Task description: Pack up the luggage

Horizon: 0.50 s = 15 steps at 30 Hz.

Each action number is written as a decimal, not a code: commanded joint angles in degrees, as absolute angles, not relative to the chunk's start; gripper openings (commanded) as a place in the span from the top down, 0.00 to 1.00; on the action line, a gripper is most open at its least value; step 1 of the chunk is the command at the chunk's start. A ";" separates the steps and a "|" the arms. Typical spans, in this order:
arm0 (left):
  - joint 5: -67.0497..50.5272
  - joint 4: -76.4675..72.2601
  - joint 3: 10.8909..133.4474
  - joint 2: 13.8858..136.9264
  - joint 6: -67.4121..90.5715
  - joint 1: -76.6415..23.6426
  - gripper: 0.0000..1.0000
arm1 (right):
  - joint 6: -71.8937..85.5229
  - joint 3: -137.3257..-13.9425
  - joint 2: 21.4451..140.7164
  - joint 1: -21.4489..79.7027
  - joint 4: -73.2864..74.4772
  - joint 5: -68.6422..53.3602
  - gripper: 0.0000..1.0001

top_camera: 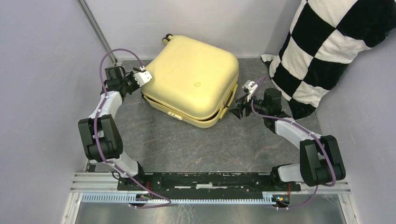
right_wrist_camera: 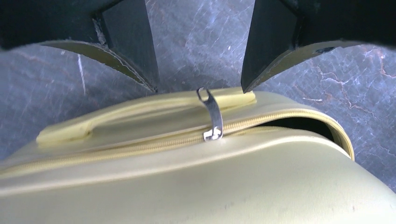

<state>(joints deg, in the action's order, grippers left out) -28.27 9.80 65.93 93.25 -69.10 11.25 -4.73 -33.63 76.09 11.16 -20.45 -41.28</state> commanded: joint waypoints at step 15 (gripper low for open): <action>-36.54 9.95 73.01 86.81 -48.02 10.69 0.88 | -14.64 -41.84 85.84 15.67 -18.94 -47.28 0.35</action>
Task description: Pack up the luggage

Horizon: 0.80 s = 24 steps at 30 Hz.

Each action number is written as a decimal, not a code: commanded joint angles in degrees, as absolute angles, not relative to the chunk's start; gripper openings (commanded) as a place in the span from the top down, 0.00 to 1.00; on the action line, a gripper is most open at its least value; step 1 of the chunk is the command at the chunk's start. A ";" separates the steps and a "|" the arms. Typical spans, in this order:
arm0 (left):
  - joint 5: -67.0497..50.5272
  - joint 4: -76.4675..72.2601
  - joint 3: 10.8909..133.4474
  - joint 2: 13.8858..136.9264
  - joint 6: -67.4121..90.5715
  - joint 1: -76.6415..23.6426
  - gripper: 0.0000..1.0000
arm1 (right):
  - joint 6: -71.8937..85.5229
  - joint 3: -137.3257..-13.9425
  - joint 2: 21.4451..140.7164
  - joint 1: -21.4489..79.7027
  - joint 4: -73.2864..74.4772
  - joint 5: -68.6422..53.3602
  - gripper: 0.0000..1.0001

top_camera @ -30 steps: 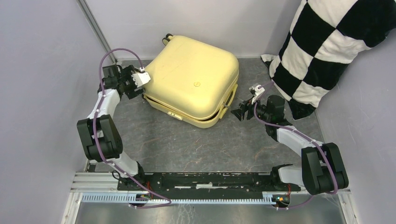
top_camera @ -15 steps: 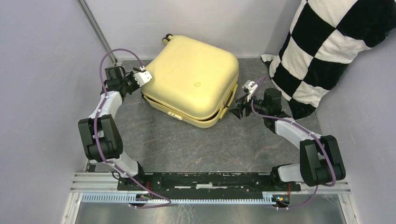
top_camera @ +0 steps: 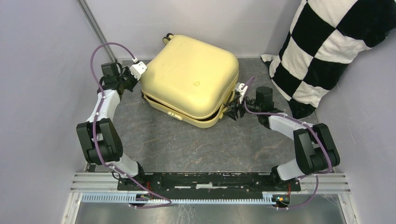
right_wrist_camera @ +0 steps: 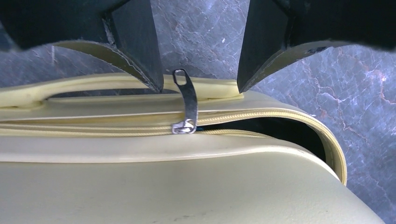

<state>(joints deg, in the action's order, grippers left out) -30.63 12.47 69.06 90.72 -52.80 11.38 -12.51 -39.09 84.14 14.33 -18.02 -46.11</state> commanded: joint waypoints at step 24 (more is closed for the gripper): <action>-38.81 14.71 76.05 82.75 -43.67 8.01 0.98 | -15.15 -40.28 83.67 16.96 -25.78 -39.64 0.57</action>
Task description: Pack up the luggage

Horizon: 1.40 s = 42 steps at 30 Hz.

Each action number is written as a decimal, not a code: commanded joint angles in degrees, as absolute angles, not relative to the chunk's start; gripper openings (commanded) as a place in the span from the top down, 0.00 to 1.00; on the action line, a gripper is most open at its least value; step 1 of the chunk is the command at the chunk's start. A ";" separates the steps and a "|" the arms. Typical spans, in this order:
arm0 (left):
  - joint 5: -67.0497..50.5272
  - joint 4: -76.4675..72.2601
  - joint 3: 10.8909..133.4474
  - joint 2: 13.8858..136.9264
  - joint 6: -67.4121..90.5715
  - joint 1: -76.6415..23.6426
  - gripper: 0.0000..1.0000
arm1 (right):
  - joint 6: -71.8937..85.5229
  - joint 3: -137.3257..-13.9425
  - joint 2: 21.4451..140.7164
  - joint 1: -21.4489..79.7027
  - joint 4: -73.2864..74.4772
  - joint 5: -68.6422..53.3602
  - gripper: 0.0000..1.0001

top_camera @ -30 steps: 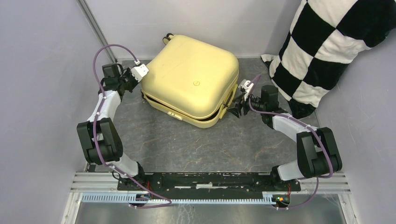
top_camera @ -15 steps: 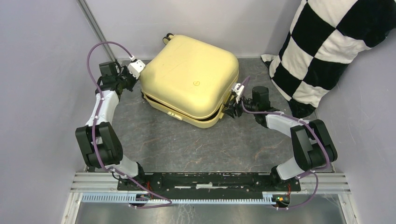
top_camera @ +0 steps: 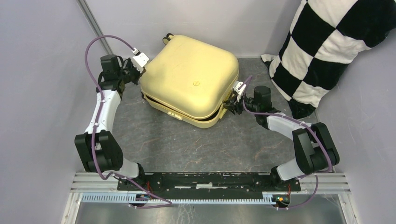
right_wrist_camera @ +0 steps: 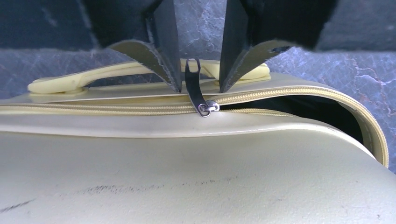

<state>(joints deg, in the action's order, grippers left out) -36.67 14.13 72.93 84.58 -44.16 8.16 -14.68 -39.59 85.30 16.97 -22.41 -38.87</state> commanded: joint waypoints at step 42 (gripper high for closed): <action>-40.37 15.27 81.12 93.79 -56.76 10.83 0.89 | -13.76 -39.11 79.43 11.85 -19.62 -48.43 0.40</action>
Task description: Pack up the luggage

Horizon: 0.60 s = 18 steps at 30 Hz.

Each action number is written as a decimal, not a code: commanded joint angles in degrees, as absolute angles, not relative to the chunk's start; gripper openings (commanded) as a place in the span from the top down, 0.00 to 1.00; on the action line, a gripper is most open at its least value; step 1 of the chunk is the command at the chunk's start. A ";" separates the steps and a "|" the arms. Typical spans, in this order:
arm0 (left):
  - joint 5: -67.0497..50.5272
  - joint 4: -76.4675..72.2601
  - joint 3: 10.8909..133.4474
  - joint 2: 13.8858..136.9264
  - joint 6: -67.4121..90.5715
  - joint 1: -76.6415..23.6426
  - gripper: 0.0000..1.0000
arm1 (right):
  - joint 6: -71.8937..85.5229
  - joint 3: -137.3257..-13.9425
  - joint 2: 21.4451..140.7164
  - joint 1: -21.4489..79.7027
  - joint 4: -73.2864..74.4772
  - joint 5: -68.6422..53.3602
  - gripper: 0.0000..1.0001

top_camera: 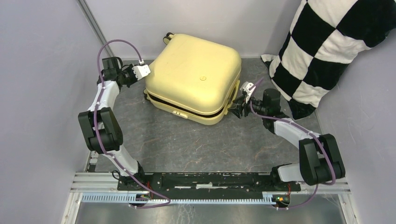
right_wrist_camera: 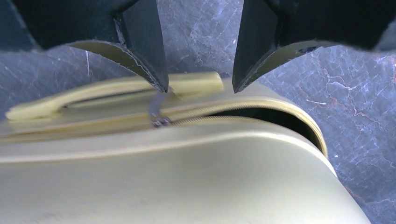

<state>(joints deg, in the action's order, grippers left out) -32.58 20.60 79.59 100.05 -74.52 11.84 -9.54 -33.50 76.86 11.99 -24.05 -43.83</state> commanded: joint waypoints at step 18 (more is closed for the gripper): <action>-35.27 14.11 76.31 90.57 -55.78 12.70 0.98 | -9.77 -36.38 82.60 3.77 -31.06 -38.66 0.43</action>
<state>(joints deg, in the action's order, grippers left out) -35.00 21.15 75.96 95.02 -65.49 11.44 -12.12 -35.68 81.49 5.93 -25.34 -39.09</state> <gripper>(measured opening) 0.328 0.566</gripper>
